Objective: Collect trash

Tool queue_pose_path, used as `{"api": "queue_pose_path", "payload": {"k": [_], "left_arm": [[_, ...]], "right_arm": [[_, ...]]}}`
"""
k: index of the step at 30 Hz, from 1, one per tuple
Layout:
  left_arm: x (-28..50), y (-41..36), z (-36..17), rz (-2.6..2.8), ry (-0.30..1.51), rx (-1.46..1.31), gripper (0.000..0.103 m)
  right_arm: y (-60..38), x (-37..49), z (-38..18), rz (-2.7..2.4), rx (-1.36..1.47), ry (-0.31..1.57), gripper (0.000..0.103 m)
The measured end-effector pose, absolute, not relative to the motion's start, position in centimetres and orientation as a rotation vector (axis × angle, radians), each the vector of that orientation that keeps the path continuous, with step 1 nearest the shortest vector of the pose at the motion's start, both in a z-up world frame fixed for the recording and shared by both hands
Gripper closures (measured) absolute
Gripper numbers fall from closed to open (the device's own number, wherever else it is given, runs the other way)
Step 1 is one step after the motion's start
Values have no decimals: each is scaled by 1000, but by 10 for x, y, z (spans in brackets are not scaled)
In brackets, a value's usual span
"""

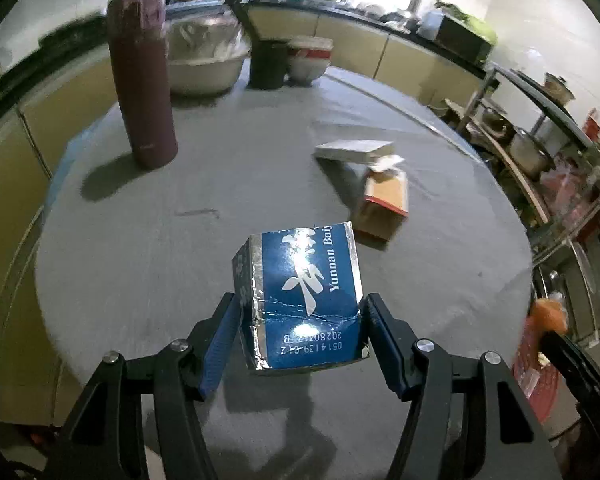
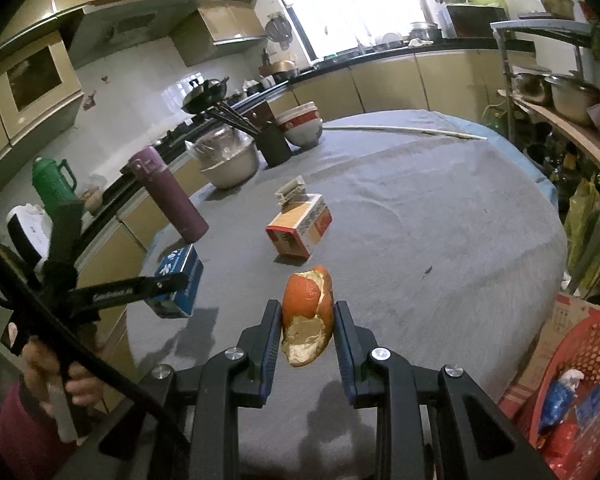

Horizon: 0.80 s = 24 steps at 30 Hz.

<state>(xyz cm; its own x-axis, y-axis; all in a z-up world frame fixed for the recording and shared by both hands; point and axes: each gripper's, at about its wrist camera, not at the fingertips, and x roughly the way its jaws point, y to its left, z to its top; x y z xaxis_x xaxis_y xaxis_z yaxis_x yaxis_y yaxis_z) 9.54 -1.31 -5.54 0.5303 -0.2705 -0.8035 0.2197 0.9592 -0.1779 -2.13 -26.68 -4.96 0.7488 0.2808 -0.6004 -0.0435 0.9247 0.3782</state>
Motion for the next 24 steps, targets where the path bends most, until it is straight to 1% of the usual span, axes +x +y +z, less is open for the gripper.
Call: {"api": "queue_pose_path", "payload": {"k": [5, 15, 24], "left_arm": [[56, -27, -36, -324, 897, -33, 38], [3, -48, -15, -352, 820, 22, 38], [-30, -33, 7, -331, 742, 33, 38]], "right_arm": [[-265, -42, -45, 193, 369, 679, 75], [-268, -75, -41, 196, 407, 644, 75], [-252, -96, -20, 213, 390, 600, 75]]}}
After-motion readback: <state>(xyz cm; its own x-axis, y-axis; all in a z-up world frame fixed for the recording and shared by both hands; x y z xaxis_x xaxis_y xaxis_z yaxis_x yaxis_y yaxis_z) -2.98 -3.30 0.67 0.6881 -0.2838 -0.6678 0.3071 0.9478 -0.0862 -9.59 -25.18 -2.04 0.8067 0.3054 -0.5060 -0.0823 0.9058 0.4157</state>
